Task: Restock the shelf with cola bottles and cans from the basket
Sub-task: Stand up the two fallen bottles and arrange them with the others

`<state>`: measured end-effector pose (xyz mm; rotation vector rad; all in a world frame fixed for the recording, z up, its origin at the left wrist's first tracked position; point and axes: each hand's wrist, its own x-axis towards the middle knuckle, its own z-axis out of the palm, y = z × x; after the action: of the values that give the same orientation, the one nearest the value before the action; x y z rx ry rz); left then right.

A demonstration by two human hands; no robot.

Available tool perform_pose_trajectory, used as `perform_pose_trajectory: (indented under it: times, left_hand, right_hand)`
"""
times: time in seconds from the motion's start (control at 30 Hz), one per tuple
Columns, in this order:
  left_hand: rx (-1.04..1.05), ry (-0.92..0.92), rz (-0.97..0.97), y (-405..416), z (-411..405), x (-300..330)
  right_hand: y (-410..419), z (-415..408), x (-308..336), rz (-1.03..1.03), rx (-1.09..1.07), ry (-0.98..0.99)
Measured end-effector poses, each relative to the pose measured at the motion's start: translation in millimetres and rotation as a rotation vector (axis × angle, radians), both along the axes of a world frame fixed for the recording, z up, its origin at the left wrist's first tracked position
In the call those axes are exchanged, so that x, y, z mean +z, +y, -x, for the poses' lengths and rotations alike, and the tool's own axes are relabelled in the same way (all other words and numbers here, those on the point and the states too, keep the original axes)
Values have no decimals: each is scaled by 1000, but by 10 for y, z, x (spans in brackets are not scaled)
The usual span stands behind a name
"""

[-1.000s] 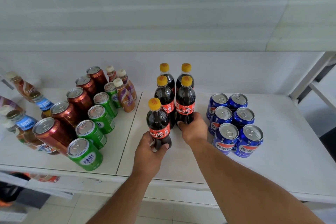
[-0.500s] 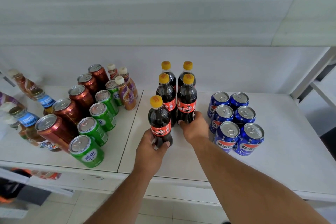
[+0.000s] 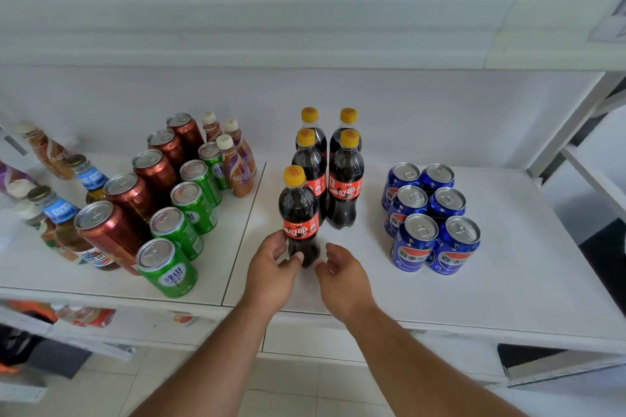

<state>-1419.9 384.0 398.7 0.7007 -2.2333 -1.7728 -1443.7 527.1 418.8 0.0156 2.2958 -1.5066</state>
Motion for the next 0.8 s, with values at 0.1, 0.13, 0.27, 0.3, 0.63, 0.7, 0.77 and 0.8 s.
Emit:
perform_pose_trajectory:
  times: [0.1,0.13,0.27,0.3,0.63,0.7,0.77,0.8]
  left_hand:
    - [-13,27,-27,-14,3,-14]
    - [-22,32,-28,-17,2,-22]
    - [-45,54,-26,-5,6,-53]
    - [-49,56,-24,-1,16,-63]
    - [-110,73,-52,190,214,-22]
    - [-120,80,-65,217,261,-12]
    - [-126,89,-71,236,307,-11]
    - [-128,89,-72,244,328,-13]
  right_hand:
    - [-67,55,36,2,35,31]
    - [-89,72,41,3,53,52]
    - [-108,111,34,-6,80,116]
    - [-93,111,36,-3,73,125]
    - [71,263,-2,13,-21,155]
    - [100,298,0,15,-35,151]
    - [123,334,2,10,-48,156]
    - [130,350,6,11,-53,154]
